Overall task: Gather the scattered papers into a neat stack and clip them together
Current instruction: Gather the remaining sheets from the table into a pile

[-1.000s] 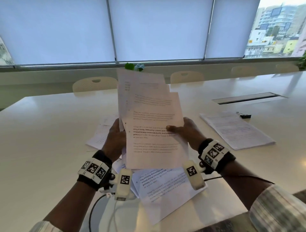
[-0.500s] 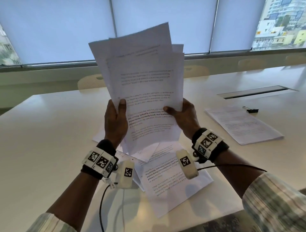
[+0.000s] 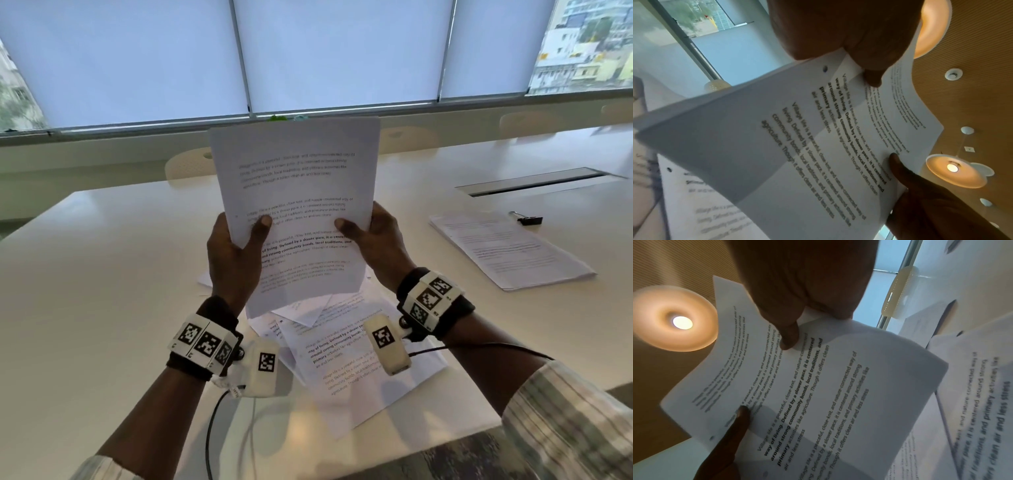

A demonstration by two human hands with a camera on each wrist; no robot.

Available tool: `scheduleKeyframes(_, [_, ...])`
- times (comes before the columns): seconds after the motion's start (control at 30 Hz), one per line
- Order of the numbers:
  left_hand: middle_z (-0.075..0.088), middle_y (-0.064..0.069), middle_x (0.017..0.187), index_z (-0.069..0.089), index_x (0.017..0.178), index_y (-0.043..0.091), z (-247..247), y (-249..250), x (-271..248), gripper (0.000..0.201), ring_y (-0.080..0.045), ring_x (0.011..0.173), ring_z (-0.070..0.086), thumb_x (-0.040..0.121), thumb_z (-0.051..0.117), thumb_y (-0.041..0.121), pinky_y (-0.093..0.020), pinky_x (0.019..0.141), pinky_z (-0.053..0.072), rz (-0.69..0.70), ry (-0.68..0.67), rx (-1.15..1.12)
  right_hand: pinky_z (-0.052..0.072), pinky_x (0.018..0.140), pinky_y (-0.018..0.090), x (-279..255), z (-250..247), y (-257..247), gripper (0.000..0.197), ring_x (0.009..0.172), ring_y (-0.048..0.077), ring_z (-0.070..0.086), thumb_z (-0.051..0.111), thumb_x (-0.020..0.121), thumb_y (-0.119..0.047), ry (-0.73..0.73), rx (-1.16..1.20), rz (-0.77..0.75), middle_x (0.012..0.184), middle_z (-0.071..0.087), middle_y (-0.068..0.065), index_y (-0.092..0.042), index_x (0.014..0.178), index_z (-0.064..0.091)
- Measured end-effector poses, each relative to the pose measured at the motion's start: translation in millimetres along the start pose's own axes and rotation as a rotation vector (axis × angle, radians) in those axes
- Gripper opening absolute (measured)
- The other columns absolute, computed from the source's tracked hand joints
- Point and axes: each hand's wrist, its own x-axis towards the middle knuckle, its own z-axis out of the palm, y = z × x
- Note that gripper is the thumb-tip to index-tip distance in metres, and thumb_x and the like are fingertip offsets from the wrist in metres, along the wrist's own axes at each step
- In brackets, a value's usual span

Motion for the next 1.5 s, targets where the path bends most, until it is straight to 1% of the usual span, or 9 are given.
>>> scheduleKeyframes(0.13, [0.071, -0.001, 0.102, 0.063, 0.115, 0.006, -5.3, -19.3, -14.0, 0.039, -0.021, 0.093, 0.069, 0.081, 0.077, 0.021, -0.017, 0.063, 0.055, -0.192, -0.147, 0.000, 0.059, 0.086, 0.048, -16.3, -2.1, 13.5, 0.037, 0.108, 0.027, 0.068, 0.074, 0.083, -0.013, -0.189, -0.135, 0.121, 0.120, 0.068, 0.004, -0.017, 0.116, 0.057])
scheduleKeyframes(0.23, [0.071, -0.002, 0.098, 0.067, 0.110, 0.005, -7.6, -29.0, -24.7, 0.028, -0.023, 0.091, 0.068, 0.085, 0.073, 0.017, -0.013, 0.060, 0.049, -0.175, -0.159, 0.093, 0.058, 0.086, 0.032, -27.4, -5.4, 22.4, 0.043, 0.113, 0.027, 0.063, 0.072, 0.082, -0.002, -0.310, -0.406, 0.212, 0.120, 0.066, 0.006, -0.013, 0.119, 0.053])
scheduleKeyframes(0.4, [0.071, -0.008, 0.098, 0.069, 0.103, 0.003, -25.1, -23.6, 5.4, 0.025, -0.019, 0.083, 0.063, 0.082, 0.075, 0.017, -0.019, 0.065, 0.047, -0.098, -0.004, 0.183, 0.049, 0.087, 0.036, -24.5, -29.7, 14.7, 0.054, 0.096, 0.023, 0.052, 0.076, 0.079, -0.044, -0.366, -1.307, 0.433, 0.112, 0.059, 0.009, -0.007, 0.112, 0.053])
scheduleKeyframes(0.53, [0.070, -0.007, 0.094, 0.070, 0.101, 0.002, -49.6, -18.2, 25.2, 0.026, -0.018, 0.082, 0.063, 0.079, 0.075, 0.015, -0.031, 0.076, 0.052, -0.139, 0.136, 0.147, 0.047, 0.090, 0.038, -33.4, -41.4, 24.3, 0.066, 0.103, 0.026, 0.052, 0.070, 0.074, -0.063, -0.497, -1.484, 0.532, 0.108, 0.060, 0.008, -0.008, 0.111, 0.060])
scheduleKeyframes(0.83, [0.069, -0.007, 0.099, 0.066, 0.112, 0.008, -65.5, -23.0, 19.8, 0.030, -0.022, 0.081, 0.065, 0.083, 0.074, 0.015, -0.032, 0.077, 0.054, -0.266, 0.195, 0.048, 0.051, 0.082, 0.034, -34.4, -36.5, 29.8, 0.045, 0.097, 0.023, 0.058, 0.082, 0.076, -0.024, -0.303, -1.167, 0.581, 0.111, 0.063, 0.008, -0.007, 0.110, 0.060])
scheduleKeyframes(0.97, [0.066, -0.006, 0.099, 0.064, 0.110, 0.011, -64.7, -20.2, 17.0, 0.025, -0.010, 0.071, 0.062, 0.086, 0.071, 0.012, -0.018, 0.061, 0.051, -0.256, 0.200, 0.053, 0.057, 0.084, 0.039, -30.8, -43.2, 33.0, 0.037, 0.095, 0.023, 0.064, 0.079, 0.078, -0.020, -0.172, -0.855, 0.624, 0.106, 0.064, 0.006, -0.011, 0.107, 0.059])
scheduleKeyframes(1.1, [0.067, -0.005, 0.098, 0.065, 0.112, 0.007, -65.6, -18.3, 18.9, 0.028, -0.002, 0.068, 0.061, 0.085, 0.072, 0.012, -0.009, 0.052, 0.049, -0.244, 0.197, 0.054, 0.060, 0.083, 0.044, -21.3, -48.6, 33.3, 0.030, 0.089, 0.026, 0.071, 0.081, 0.074, -0.013, -0.197, -0.735, 0.649, 0.101, 0.072, 0.008, -0.013, 0.099, 0.064])
scheduleKeyframes(1.27, [0.069, -0.008, 0.100, 0.066, 0.111, 0.007, -71.6, -14.4, 24.8, 0.030, -0.013, 0.073, 0.064, 0.083, 0.073, 0.014, -0.021, 0.062, 0.050, -0.255, 0.232, 0.064, 0.060, 0.085, 0.042, -10.0, -57.7, 18.6, 0.026, 0.087, 0.025, 0.073, 0.085, 0.071, -0.012, -0.388, -0.768, 0.692, 0.097, 0.075, 0.011, -0.011, 0.087, 0.065])
scheduleKeyframes(1.5, [0.070, -0.007, 0.102, 0.066, 0.114, 0.005, -74.4, -11.5, 26.4, 0.034, -0.009, 0.072, 0.064, 0.083, 0.074, 0.016, -0.021, 0.061, 0.050, -0.266, 0.253, 0.043, 0.056, 0.072, 0.030, -11.5, -49.1, 20.2, 0.057, 0.086, 0.017, 0.062, 0.082, 0.075, -0.007, -0.468, -0.784, 0.648, 0.098, 0.061, 0.002, -0.012, 0.125, 0.055])
